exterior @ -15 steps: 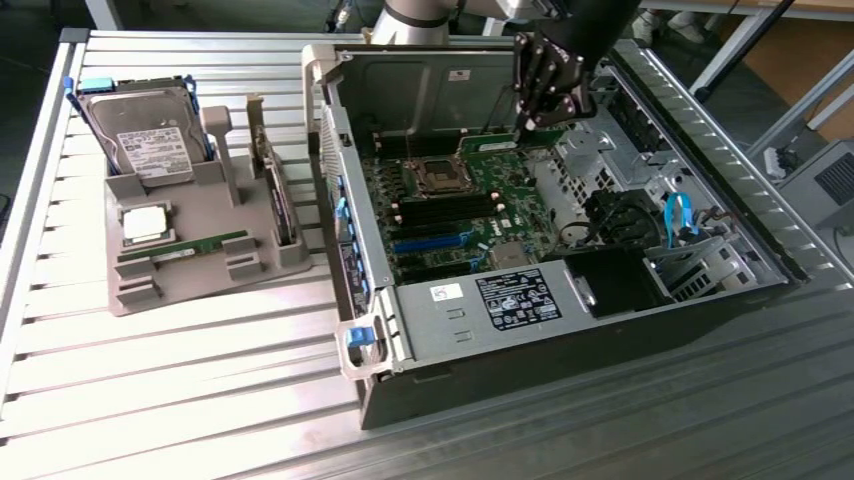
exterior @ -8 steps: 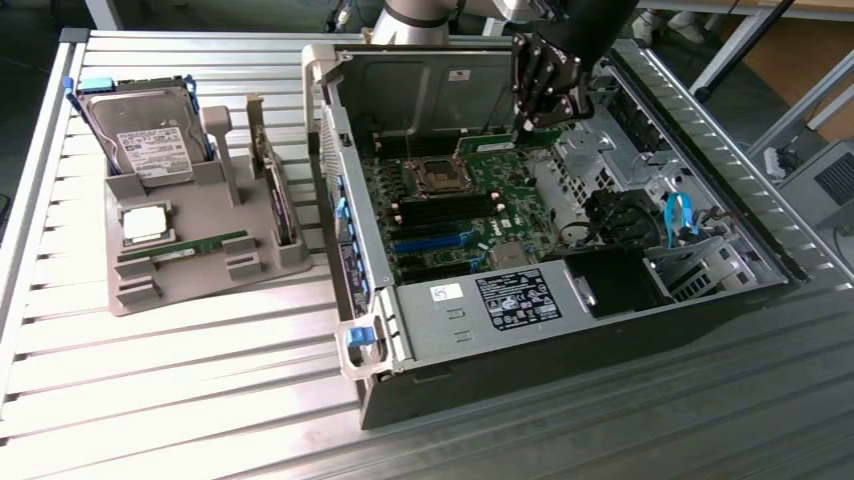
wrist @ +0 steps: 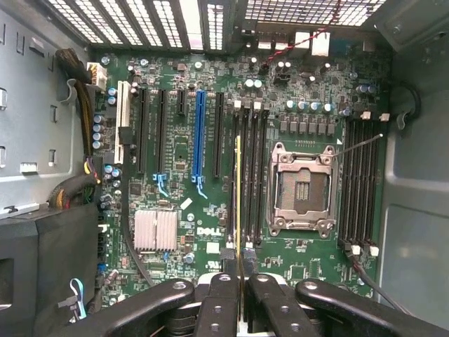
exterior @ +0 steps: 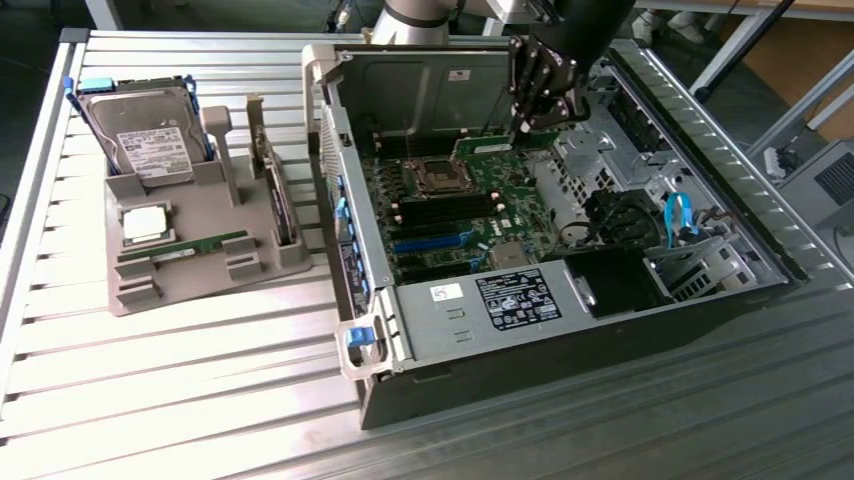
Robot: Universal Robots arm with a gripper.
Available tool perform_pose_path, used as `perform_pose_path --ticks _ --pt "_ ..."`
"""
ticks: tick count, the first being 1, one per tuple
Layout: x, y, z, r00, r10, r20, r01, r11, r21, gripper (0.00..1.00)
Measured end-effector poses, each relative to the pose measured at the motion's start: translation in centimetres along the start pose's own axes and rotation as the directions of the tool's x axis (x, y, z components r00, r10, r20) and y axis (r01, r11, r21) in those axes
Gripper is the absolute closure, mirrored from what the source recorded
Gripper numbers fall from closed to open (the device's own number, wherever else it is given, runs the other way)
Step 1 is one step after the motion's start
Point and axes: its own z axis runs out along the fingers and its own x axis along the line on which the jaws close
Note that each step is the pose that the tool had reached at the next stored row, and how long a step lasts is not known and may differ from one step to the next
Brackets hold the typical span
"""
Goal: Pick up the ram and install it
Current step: 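Insert the ram into the slot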
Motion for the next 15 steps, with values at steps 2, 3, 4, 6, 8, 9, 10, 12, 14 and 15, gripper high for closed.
perform_pose_path --ticks 2,3,4,6,8,9,10,12,14,15 --pt "0.0 0.08 0.15 1.0 0.0 0.0 0.0 1.0 0.0 0.89" --pt "0.0 0.1 0.22 1.0 0.0 0.0 0.0 1.0 0.0 0.89" --pt "0.0 0.11 0.28 1.0 0.0 0.0 0.0 1.0 0.0 0.89" --pt "0.0 0.14 0.38 1.0 0.0 0.0 0.0 1.0 0.0 0.89" --pt "0.0 0.16 0.48 1.0 0.0 -0.0001 0.0 1.0 0.0 0.89" --pt "0.0 0.17 0.58 1.0 0.0 0.0001 0.0 1.0 0.0 0.89" --pt "0.0 0.18 0.64 1.0 0.0 0.0 0.0 1.0 0.0 0.89" --pt "0.0 0.21 0.77 1.0 0.0 0.0 0.0 1.0 0.0 0.89" --pt "0.0 0.25 0.98 1.0 0.0 0.0 0.0 1.0 0.0 0.89" --pt "0.0 0.27 1.05 1.0 0.0 0.0 0.0 1.0 0.0 0.89"
